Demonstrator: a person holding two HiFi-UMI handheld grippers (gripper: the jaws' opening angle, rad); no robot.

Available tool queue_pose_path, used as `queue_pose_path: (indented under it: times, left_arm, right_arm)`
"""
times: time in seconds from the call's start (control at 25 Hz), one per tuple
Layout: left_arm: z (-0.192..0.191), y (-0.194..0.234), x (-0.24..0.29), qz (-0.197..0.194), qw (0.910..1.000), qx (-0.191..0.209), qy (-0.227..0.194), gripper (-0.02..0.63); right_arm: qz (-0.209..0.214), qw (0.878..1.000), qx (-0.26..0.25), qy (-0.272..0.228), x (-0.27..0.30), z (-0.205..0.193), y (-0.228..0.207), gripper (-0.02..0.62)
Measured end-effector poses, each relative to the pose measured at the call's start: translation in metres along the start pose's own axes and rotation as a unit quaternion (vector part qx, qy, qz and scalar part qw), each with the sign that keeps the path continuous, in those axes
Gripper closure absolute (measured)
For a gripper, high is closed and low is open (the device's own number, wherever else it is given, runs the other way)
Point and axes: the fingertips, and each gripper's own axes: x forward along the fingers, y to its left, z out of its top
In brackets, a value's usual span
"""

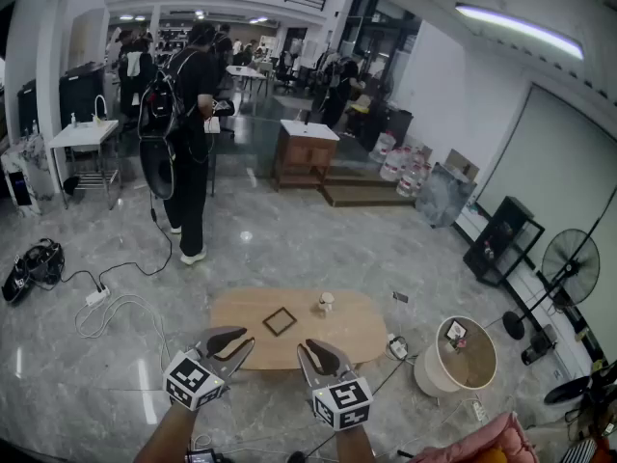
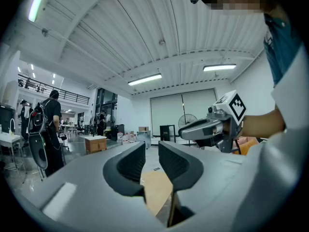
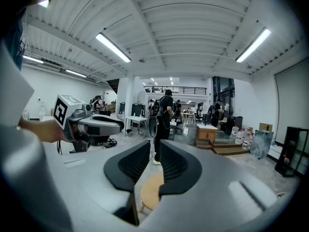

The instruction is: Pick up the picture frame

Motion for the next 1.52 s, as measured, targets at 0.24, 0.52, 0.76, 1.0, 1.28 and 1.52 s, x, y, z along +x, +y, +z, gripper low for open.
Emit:
queue_pose_path:
  times: [0.24, 0.52, 0.76, 1.0, 1.28, 1.52]
  left_arm:
    - [0.001, 0.001, -0.003, 0.000, 1.0000, -0.001, 0.001, 0.522]
    - [-0.004, 0.000, -0.001, 0.001, 1.0000, -0.001, 0.003, 0.523]
    - [-0.007, -0.005, 0.002, 0.002, 1.0000, -0.002, 0.007, 0.523]
    - [-0.010, -0.003, 0.005, 0.002, 1.0000, 0.000, 0.010, 0.523]
    - [-0.013, -0.009, 0.019, 0.021, 0.9995, 0.001, 0.023, 0.523]
    - [-0.017, -0.028, 0.066, 0.043, 0.9983, 0.003, 0.040, 0.523]
  right_arm:
    - [0.000, 1.000, -0.001, 0.001, 0.000, 0.003, 0.003, 0.551]
    - [0.001, 1.000, 0.006, -0.009, -0.002, 0.001, 0.000, 0.549]
    - [-0.006, 1.000, 0.013, -0.023, -0.009, 0.002, -0.007, 0.548]
    - [-0.009, 0.999, 0.020, -0.027, -0.008, -0.002, -0.012, 0.546]
    - [0.010, 0.999, 0.029, -0.035, -0.012, -0.008, -0.031, 0.511]
    - [0.038, 0.998, 0.037, -0.036, -0.020, -0.021, -0.082, 0.508]
